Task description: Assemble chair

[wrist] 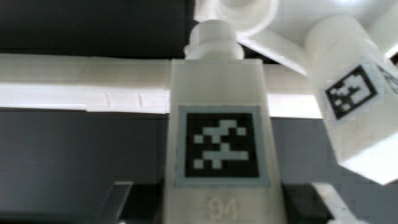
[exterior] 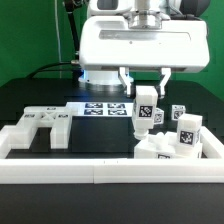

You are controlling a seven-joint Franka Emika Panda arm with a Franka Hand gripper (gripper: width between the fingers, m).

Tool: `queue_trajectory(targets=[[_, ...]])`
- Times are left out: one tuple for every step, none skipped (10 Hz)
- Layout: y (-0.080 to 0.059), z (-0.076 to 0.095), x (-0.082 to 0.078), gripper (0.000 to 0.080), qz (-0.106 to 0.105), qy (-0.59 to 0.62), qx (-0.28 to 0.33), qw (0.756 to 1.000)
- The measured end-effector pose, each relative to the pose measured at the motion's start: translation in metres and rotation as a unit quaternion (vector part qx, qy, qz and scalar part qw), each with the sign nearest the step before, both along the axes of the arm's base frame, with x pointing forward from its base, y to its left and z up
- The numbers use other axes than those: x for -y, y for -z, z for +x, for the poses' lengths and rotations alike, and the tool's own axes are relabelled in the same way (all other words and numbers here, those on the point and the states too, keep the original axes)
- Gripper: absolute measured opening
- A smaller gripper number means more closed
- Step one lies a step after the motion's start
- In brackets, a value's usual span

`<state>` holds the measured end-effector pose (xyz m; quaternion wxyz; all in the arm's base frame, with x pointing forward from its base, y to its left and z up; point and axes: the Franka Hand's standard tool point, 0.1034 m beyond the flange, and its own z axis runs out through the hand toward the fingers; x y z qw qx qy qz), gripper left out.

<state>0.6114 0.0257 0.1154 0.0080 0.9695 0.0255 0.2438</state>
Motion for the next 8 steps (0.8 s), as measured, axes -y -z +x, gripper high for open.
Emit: queue_trajectory(targets=[[0.001, -0.001, -0.001, 0.0291, 0.0, -0.001, 0.0, 1.0], [0.003, -0.002, -0.004, 0.0291, 0.0, -0.003, 0.0, 1.0], [0.006, -0.003, -0.006, 0.0291, -0.001, -0.005, -0.001, 1.0], [0.01, -0.004, -0.008, 0.0291, -0.001, -0.007, -0.004, 1.0], [0.012, -0.005, -0.01, 0.0291, -0.001, -0.008, -0.006, 1.0], [0.016, -0.007, -0.012, 0.0291, -0.002, -0.01, -0.009, 1.0], [0.019, -0.008, -0.012, 0.0291, -0.003, -0.011, -0.012, 1.0], [0.022, -0.009, -0.013, 0.0291, -0.003, -0.011, -0.014, 1.0]])
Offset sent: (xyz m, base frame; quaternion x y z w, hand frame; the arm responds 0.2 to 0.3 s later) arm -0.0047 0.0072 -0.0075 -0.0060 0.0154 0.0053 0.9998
